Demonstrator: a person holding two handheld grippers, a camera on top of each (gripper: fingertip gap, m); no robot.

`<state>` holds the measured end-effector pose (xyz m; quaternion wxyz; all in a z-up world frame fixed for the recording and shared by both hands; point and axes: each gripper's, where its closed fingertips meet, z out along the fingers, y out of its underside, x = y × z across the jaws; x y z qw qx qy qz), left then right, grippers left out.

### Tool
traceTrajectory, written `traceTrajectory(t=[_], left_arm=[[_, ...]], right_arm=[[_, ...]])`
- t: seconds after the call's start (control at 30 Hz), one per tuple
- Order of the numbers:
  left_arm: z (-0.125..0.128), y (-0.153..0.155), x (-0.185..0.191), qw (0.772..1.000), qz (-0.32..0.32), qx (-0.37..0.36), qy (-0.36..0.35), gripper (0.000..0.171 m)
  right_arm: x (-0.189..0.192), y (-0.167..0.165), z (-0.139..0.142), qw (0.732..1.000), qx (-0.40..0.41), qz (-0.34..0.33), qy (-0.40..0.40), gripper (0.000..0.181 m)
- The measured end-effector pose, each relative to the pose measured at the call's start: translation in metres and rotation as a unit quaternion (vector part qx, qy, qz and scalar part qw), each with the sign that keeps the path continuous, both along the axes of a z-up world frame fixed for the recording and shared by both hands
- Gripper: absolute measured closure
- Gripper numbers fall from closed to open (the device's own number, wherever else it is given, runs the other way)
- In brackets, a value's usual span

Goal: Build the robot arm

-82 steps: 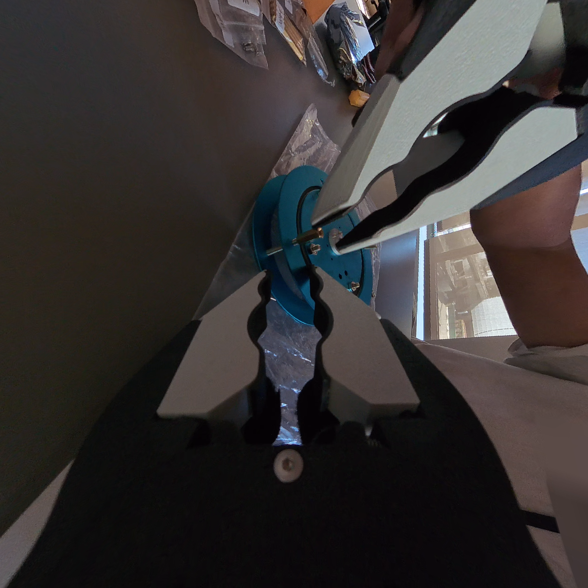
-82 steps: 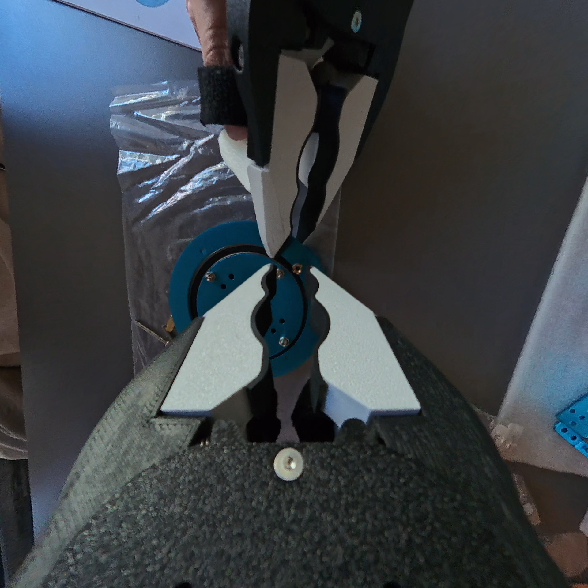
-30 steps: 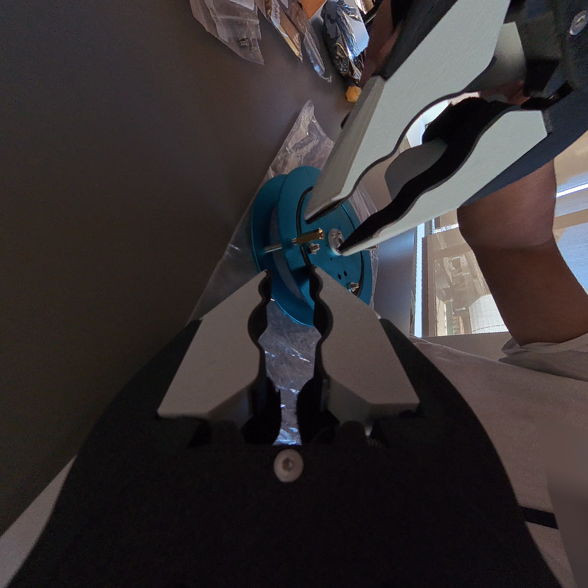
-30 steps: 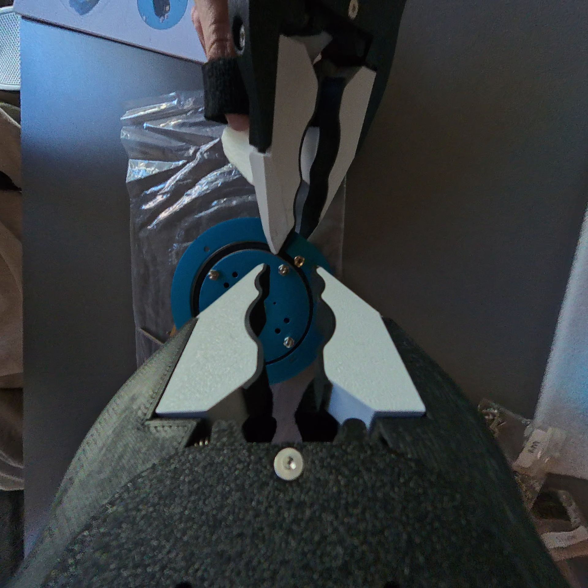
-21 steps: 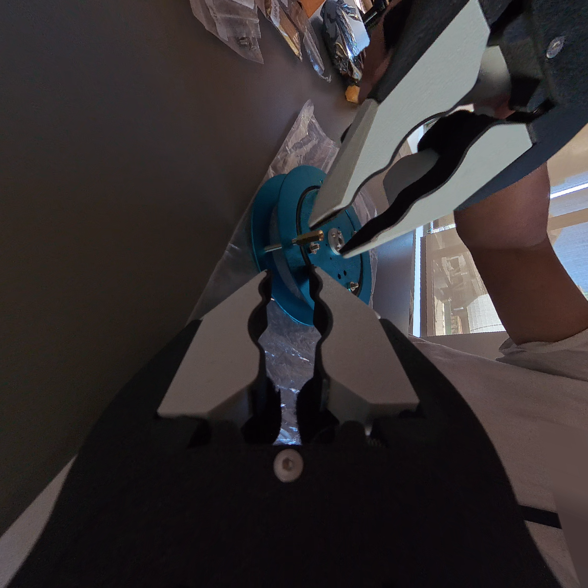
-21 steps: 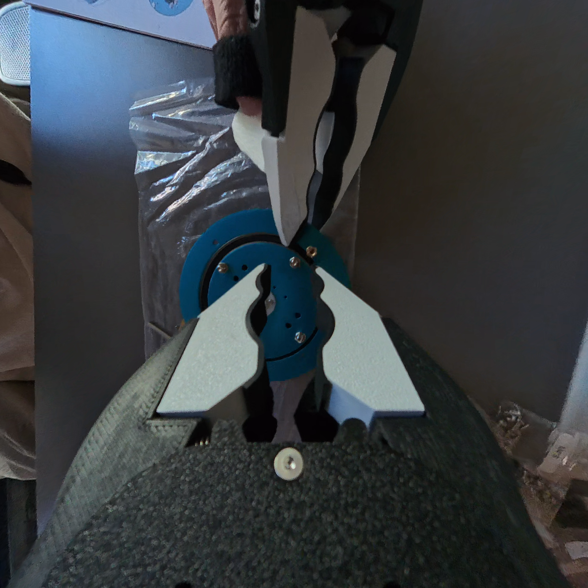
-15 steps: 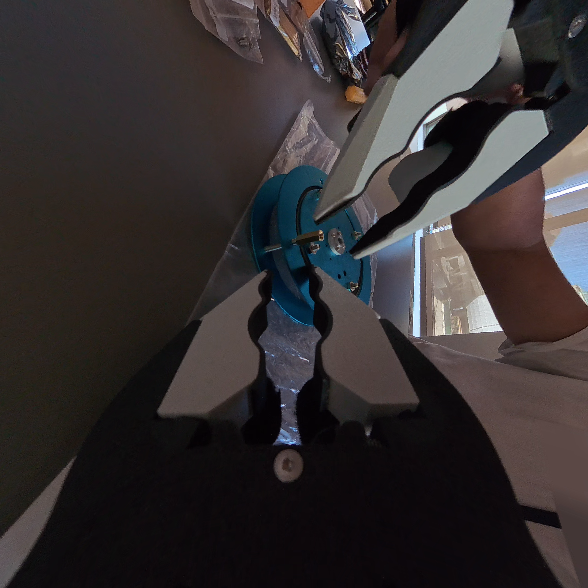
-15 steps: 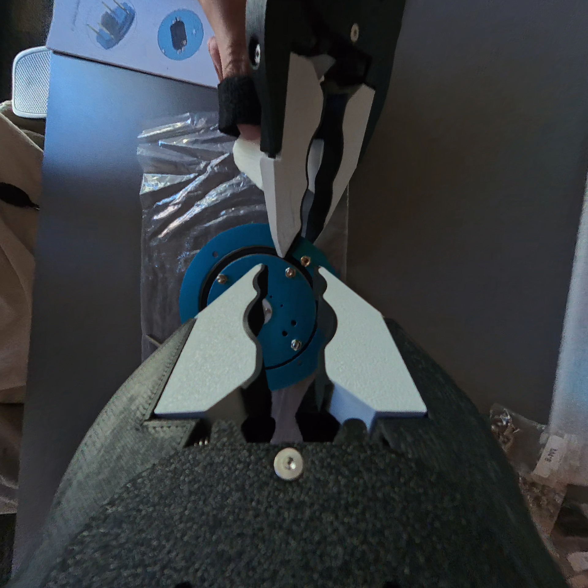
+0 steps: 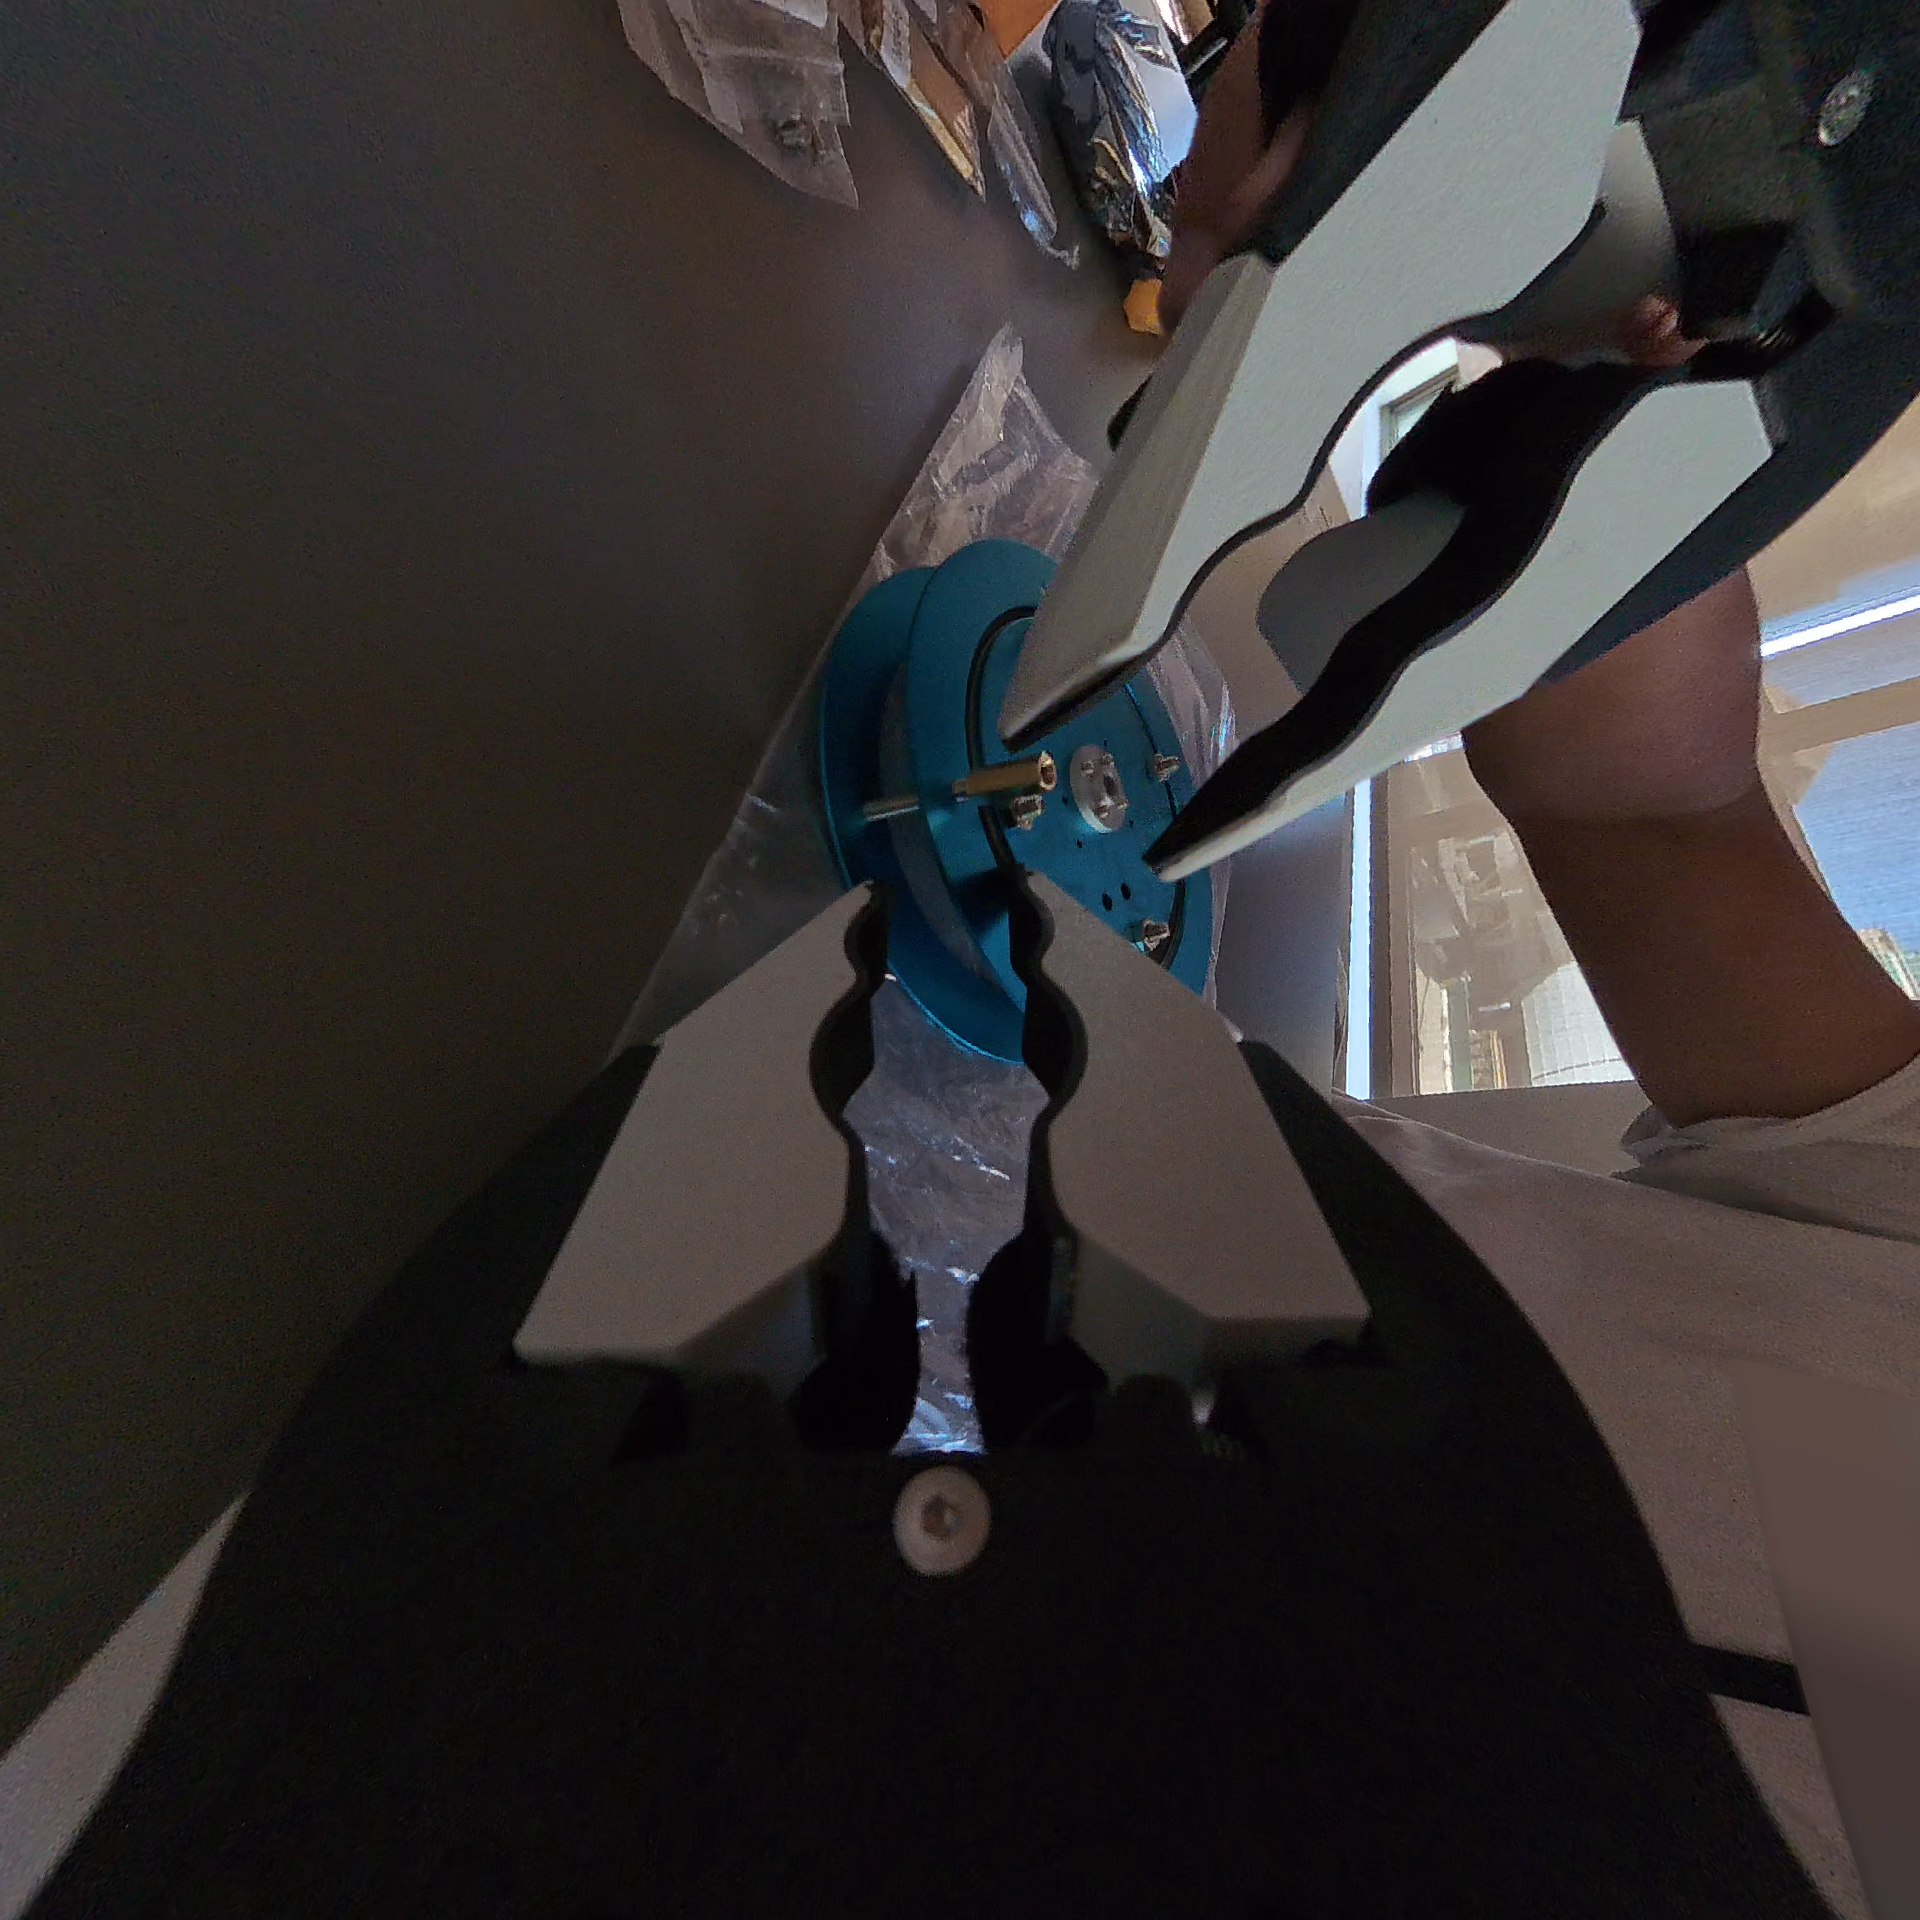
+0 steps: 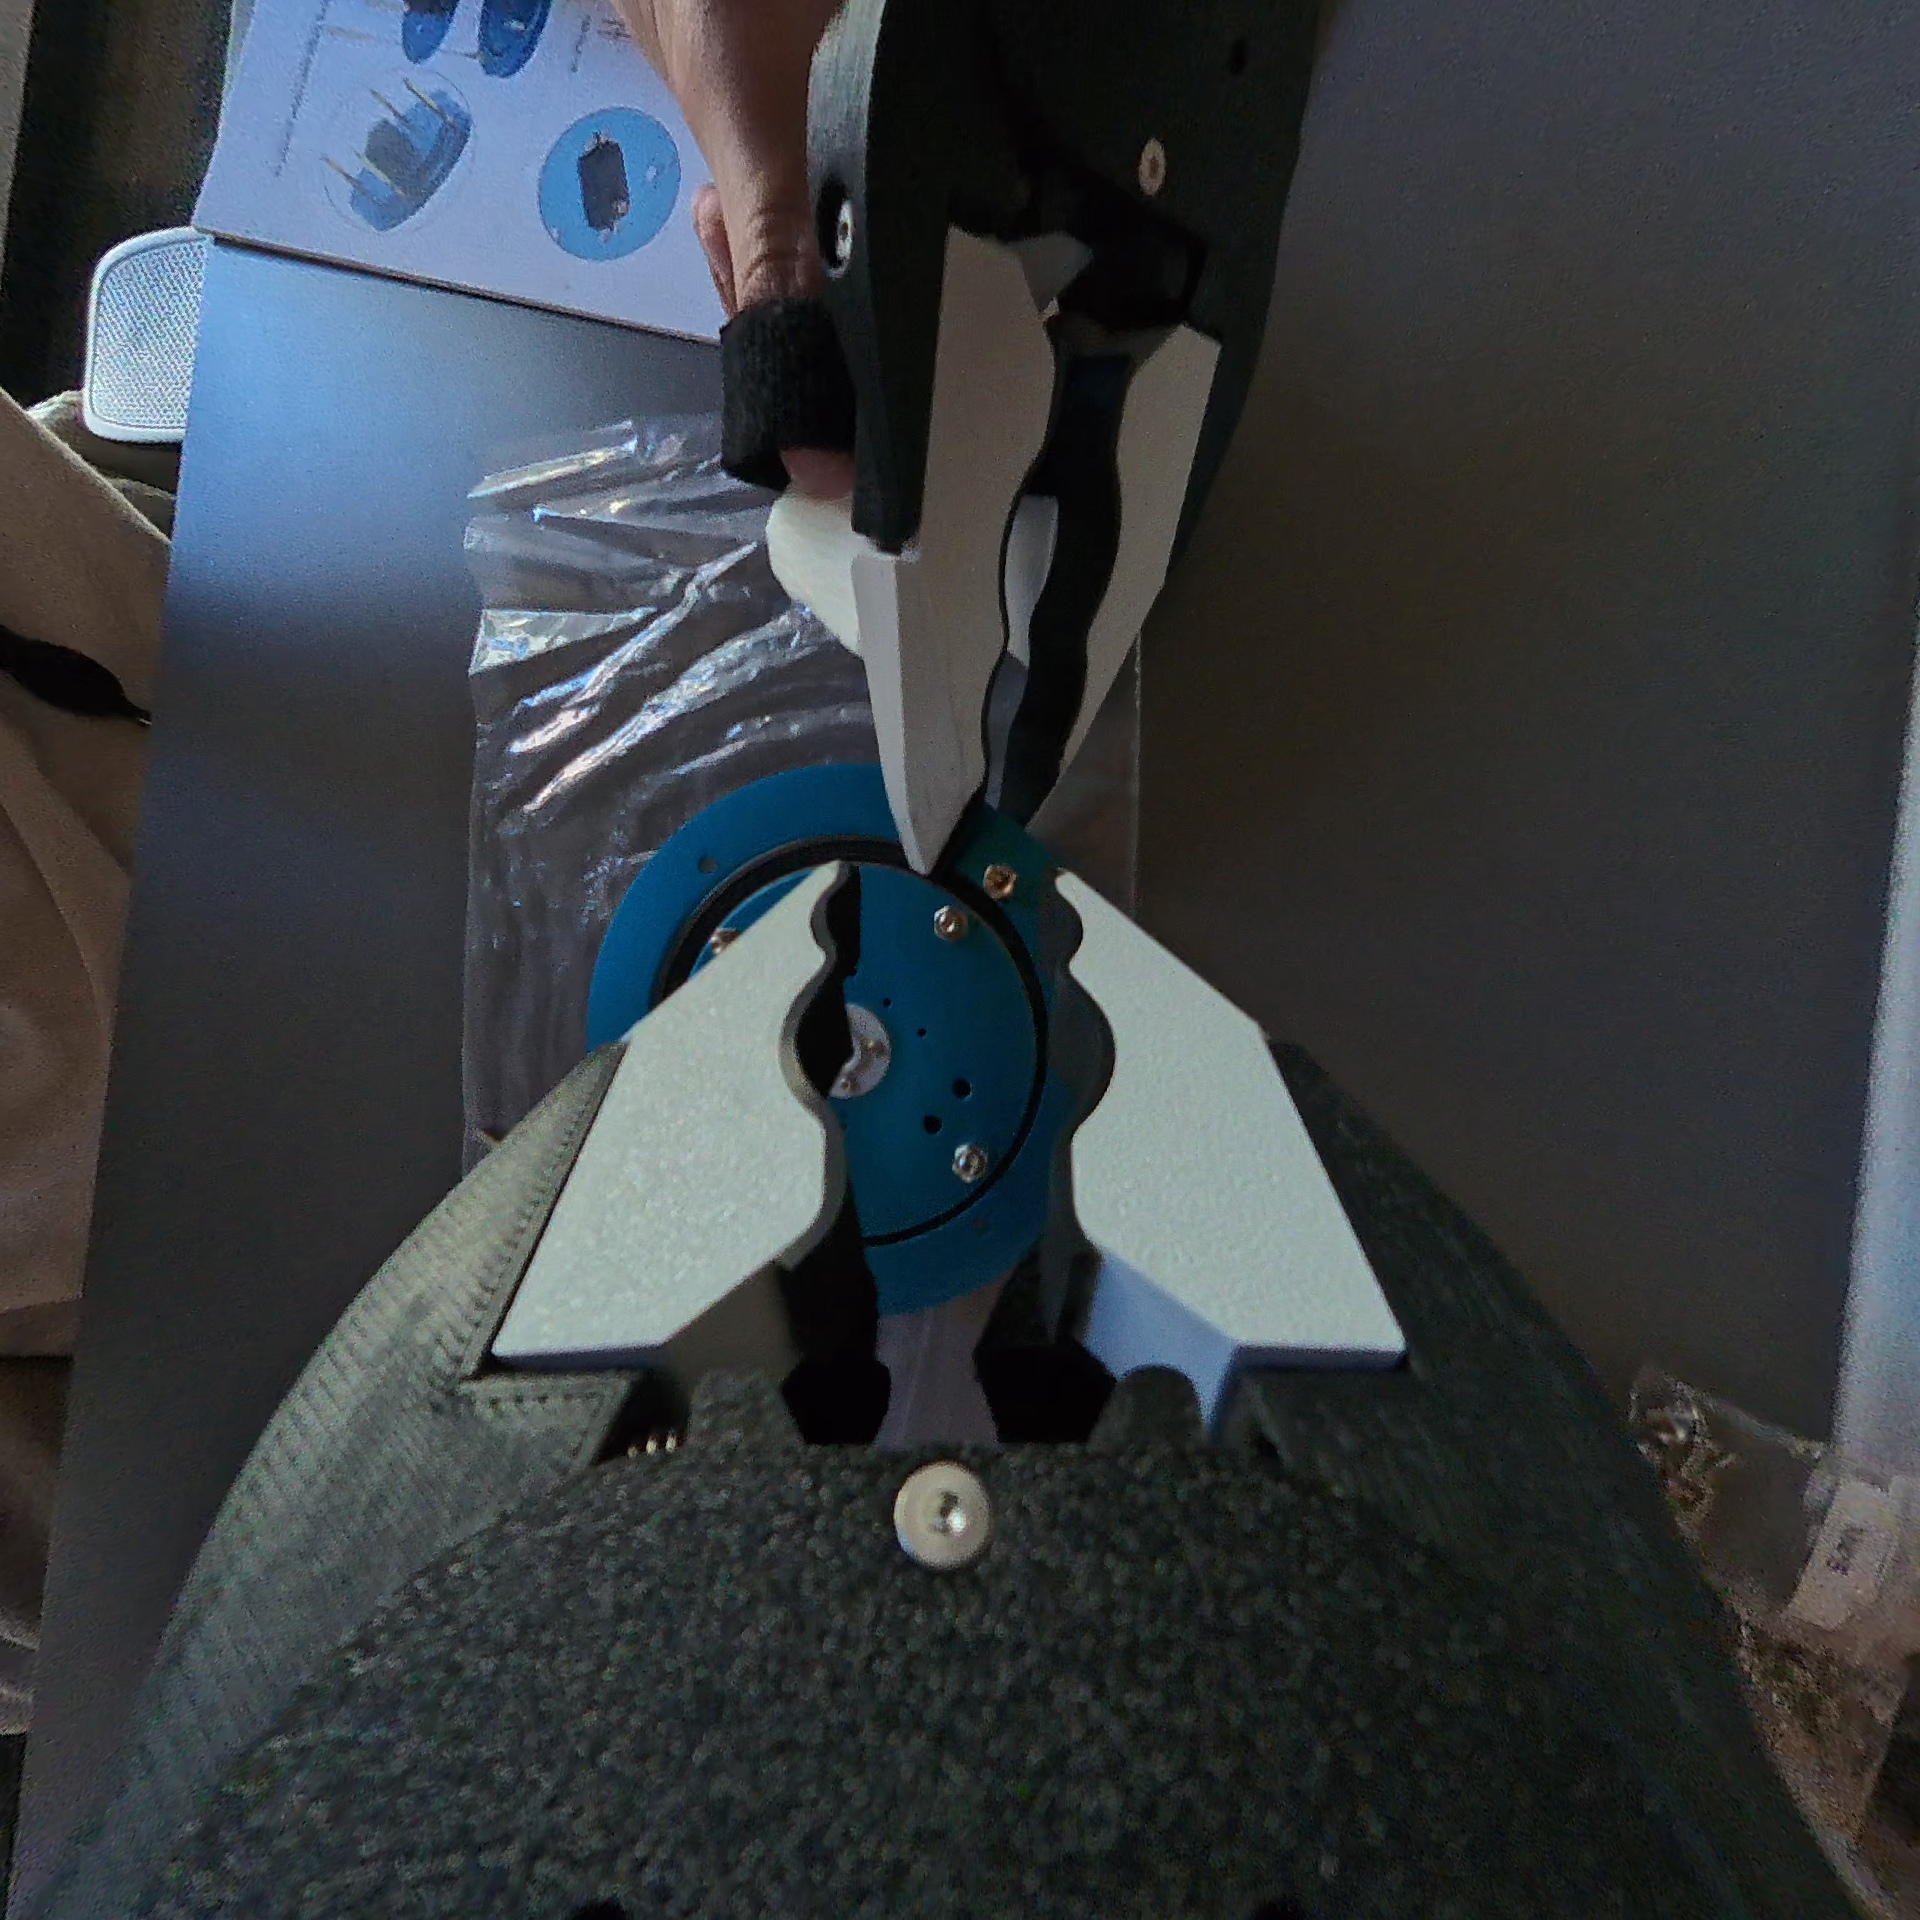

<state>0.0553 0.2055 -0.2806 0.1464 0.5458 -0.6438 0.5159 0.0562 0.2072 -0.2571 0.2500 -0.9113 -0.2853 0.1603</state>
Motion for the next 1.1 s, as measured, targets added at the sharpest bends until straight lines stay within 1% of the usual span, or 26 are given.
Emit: traceTrajectory(t=[0.1,0.17,0.27,0.3,0.37,0.43,0.53,0.6,0.7,0.77,0.87,0.97,1.03,1.1], left_arm=[[0.000,0.000,0.000,1.000,0.000,0.000,0.000,0.150],[0.000,0.000,0.000,1.000,-0.001,-0.001,0.001,0.150],[0.000,0.000,0.000,1.000,-0.001,-0.001,0.001,0.150],[0.000,0.000,0.000,1.000,-0.001,-0.001,0.001,0.150],[0.000,0.000,0.000,1.000,-0.001,-0.001,0.001,0.150],[0.000,0.000,0.000,1.000,-0.001,-0.001,0.001,0.150],[0.000,0.000,0.000,1.000,-0.001,-0.001,0.001,0.150],[0.000,0.000,0.000,1.000,-0.001,-0.003,0.002,0.150],[0.000,0.000,0.000,1.000,-0.002,-0.002,0.001,0.150],[0.000,0.000,0.000,1.000,-0.002,-0.002,0.001,0.150],[0.000,-0.001,0.000,1.000,-0.002,-0.002,0.001,0.150],[0.000,0.000,0.000,1.000,-0.002,-0.001,0.001,0.150],[0.000,0.000,0.000,1.000,-0.002,-0.002,0.001,0.150],[0.000,-0.001,0.000,1.000,-0.003,-0.002,0.001,0.150]], right_arm=[[-0.006,0.001,-0.008,1.000,-0.026,0.011,-0.002,0.148],[-0.004,-0.002,-0.009,1.000,-0.026,0.006,-0.007,0.146],[0.001,-0.015,-0.008,0.999,-0.040,0.001,-0.006,0.155],[0.003,-0.018,-0.007,0.999,-0.039,-0.003,-0.001,0.155],[0.003,-0.014,-0.002,1.000,-0.022,-0.009,0.008,0.153],[0.001,-0.005,0.002,1.000,-0.002,-0.009,0.008,0.147],[-0.005,0.003,-0.002,1.000,-0.008,0.002,0.005,0.143],[-0.008,0.000,-0.006,1.000,-0.023,0.007,0.010,0.145],[-0.005,-0.006,-0.005,1.000,-0.016,-0.001,0.005,0.142],[-0.002,-0.013,-0.005,1.000,-0.019,0.002,0.003,0.151],[-0.001,-0.007,-0.002,1.000,-0.003,-0.008,0.012,0.148],[-0.007,0.001,-0.006,1.000,-0.003,0.000,0.016,0.143],[-0.009,0.000,-0.011,1.000,-0.019,0.005,0.012,0.143],[-0.005,-0.004,-0.009,1.000,-0.017,-0.002,0.007,0.142]])
